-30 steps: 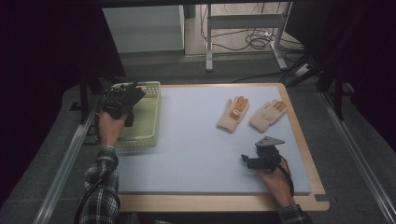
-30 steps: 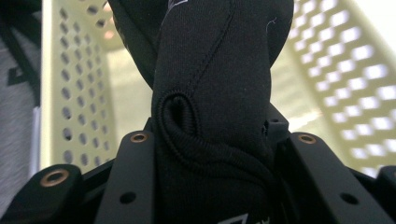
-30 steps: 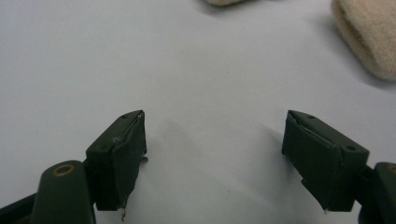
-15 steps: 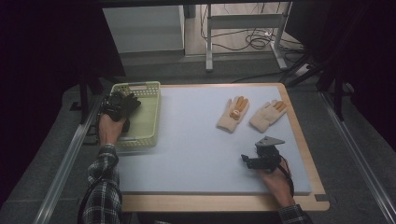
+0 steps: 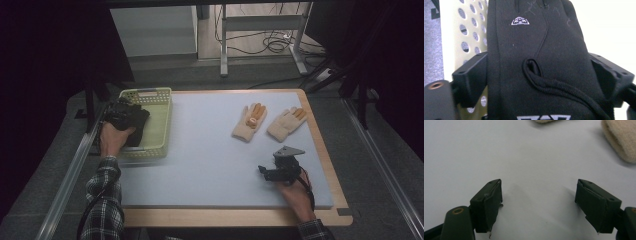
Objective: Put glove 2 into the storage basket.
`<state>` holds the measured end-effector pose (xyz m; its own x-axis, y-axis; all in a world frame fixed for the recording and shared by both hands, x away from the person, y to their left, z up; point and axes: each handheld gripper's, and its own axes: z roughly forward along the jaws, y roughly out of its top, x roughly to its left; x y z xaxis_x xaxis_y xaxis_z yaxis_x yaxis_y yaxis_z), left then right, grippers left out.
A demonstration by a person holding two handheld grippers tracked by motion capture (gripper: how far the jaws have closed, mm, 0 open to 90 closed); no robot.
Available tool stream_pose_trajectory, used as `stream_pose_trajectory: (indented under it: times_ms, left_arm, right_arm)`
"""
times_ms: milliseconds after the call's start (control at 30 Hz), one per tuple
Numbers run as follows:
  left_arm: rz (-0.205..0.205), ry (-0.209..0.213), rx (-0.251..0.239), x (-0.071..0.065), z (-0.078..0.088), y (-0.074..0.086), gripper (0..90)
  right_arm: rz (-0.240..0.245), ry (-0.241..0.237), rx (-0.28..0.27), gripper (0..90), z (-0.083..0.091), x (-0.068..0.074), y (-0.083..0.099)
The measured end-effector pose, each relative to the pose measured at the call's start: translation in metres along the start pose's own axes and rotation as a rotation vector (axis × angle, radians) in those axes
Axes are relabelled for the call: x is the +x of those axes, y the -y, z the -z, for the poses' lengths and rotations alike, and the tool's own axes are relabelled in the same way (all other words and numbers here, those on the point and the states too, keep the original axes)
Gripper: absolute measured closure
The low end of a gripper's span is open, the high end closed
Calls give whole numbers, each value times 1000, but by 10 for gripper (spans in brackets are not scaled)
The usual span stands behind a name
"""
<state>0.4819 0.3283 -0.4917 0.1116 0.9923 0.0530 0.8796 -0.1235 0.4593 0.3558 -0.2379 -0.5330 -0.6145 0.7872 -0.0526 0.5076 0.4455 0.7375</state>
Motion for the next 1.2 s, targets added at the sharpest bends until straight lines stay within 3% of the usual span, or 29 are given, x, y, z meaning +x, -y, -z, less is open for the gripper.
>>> stream_pose_trajectory:
  times_ms: [167,300,333,400,500,567,633,733,800,867,1000,1100,1200]
  left_arm:
    - [24,60,-20,1,6,0,72]
    - [14,53,-35,2,13,0,96]
    - [14,49,-37,2,15,1,130]
    - [9,41,-31,2,15,2,313]
    - [5,46,-13,3,8,3,469]
    - [9,35,34,2,2,1,516]
    - [2,41,43,2,-1,-1,580]
    - [3,33,114,-1,-13,-5,671]
    - [18,25,121,-1,-13,-6,765]
    - [23,18,112,-1,-9,-8,844]
    - [49,36,19,1,7,-12,861]
    - [48,5,-35,1,11,-15,859]
    - [38,6,3,1,-2,-14,832]
  right_arm:
    - [0,0,0,215,0,0,0]
    - [0,0,0,215,0,0,0]
    - [0,0,0,215,0,0,0]
    - [0,0,0,215,0,0,0]
    - [0,0,0,215,0,0,0]
    - [0,0,0,215,0,0,0]
    - [0,0,0,215,0,0,0]
    - [-1,0,0,215,0,0,0]
    - [0,0,0,215,0,0,0]
    - [0,0,0,215,0,0,0]
    - [0,-1,0,215,0,0,0]
    - [0,0,0,215,0,0,0]
    - [0,0,0,215,0,0,0]
